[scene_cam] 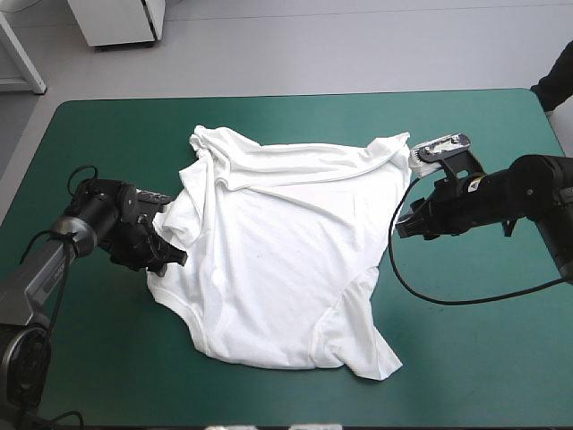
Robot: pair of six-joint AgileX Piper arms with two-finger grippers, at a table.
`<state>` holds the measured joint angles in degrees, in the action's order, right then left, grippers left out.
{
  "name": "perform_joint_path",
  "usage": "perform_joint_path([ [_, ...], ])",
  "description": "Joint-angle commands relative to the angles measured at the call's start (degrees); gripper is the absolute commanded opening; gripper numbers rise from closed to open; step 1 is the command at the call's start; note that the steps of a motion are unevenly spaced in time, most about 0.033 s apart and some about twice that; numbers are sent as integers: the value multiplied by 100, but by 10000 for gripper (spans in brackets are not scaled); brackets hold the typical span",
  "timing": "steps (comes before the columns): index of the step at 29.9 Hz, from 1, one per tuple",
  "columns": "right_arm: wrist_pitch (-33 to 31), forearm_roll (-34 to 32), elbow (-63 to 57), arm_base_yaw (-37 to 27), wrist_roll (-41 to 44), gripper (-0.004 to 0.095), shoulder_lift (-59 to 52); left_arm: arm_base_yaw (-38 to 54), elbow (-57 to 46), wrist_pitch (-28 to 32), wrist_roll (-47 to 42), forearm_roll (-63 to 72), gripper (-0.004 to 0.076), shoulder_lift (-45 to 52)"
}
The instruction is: Fold the cloth
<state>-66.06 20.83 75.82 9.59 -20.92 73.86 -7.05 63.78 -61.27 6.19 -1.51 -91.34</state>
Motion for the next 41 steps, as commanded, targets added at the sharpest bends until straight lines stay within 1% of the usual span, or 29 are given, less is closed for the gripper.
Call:
perform_joint_path([
  [1, 193, 105, 135, 6, -2, 423, -176, -11, 123, 55, 7, 74, 375, 4],
  [5, 193, 105, 135, 6, -2, 423, -176, -11, 123, 206, -9, 47, 375, -50],
  [10, 183, 126, 135, 6, -2, 423, -176, 100, 63, 181, -41, 35, 375, -237],
  [13, 170, 141, 135, 6, -2, 423, -176, 248, -145, 193, 31, 151, 375, -285],
  [15, 170, 141, 135, 6, -2, 423, -176, 325, -313, 306, 105, 227, 375, -285],
  [19, 134, 155, 135, 6, 14, 423, -176, 328, -551, 373, 263, 480, 365, -301],
  [20, 110, 155, 135, 6, 59, 423, -176, 328, -587, 373, 353, 622, 346, -299],
  [22, 106, 143, 60, 6, 75, 423, -176, 328, -658, 430, 426, 846, 260, -299],
  [26, -169, 167, -171, 6, 144, 424, -176, 328, -680, 453, 553, 1017, -4, -299],
  [30, -551, 89, -474, 209, 265, 424, -176, 328, -680, 468, 681, 1219, -9, -299],
  [33, -551, 76, -688, 594, 290, 424, -153, 328, -669, 468, 732, 1354, -9, -287],
  [36, -483, -1, -803, 1073, 413, 424, 5, 328, -669, 489, 795, 1427, -9, -241],
  [41, -112, -542, -832, 2014, 487, 424, 493, 328, -660, 515, 819, 1467, -9, -142],
])
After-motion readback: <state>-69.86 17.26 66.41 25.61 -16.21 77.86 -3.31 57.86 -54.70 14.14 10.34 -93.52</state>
